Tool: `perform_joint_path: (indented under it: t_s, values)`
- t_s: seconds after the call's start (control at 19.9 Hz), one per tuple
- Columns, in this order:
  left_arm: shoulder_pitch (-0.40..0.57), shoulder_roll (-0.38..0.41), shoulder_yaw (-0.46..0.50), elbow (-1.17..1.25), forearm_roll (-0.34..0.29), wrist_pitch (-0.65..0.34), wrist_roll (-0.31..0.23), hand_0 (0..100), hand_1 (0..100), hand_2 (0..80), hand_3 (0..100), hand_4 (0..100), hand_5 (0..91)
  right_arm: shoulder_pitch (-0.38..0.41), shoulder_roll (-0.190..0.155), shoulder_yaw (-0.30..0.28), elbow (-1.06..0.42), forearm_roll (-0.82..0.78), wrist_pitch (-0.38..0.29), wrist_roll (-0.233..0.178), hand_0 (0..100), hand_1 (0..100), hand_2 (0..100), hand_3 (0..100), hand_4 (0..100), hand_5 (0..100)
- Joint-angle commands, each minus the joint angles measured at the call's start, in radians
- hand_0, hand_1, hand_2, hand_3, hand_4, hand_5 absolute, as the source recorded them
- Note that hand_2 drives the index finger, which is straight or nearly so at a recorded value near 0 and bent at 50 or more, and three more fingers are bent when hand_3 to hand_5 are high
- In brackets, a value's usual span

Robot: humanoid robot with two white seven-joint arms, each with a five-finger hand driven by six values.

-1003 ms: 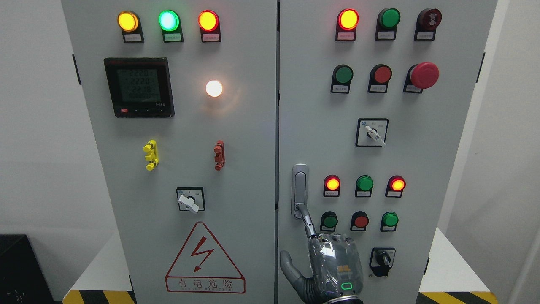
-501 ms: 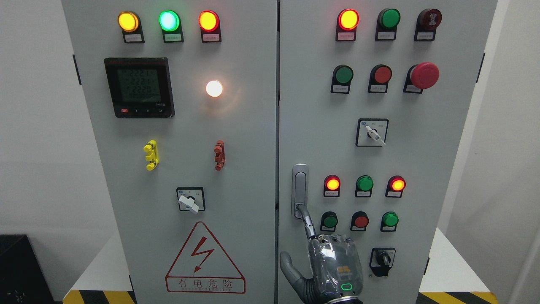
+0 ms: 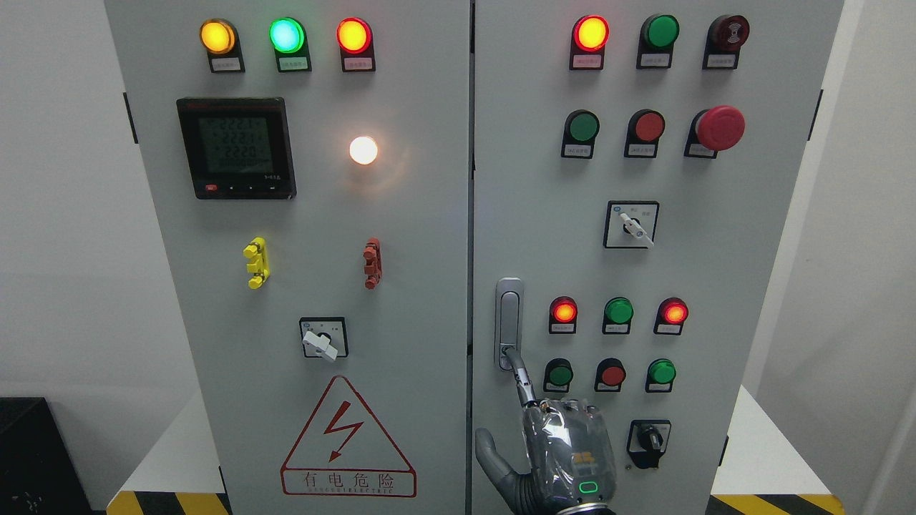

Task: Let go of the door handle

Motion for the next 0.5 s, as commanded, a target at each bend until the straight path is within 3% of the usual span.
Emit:
perform_joint_path:
  t_s: [0.0, 0.45]
  values:
    - [0.0, 0.0, -0.02, -0.015, 0.0, -0.001, 0.001, 0, 0, 2.3, 8, 1, 0.0, 0.006, 0.0, 0.0, 0.027, 0.0, 0.0, 0.001, 39, 29, 2, 100, 98, 99]
    - [0.0, 0.0, -0.02, -0.015, 0.0, -0.001, -0.001, 0, 0, 2.4, 8, 1, 0.0, 0.013, 0.0, 0.0, 0.027, 0.0, 0.0, 0.001, 39, 29, 2, 100, 99, 99]
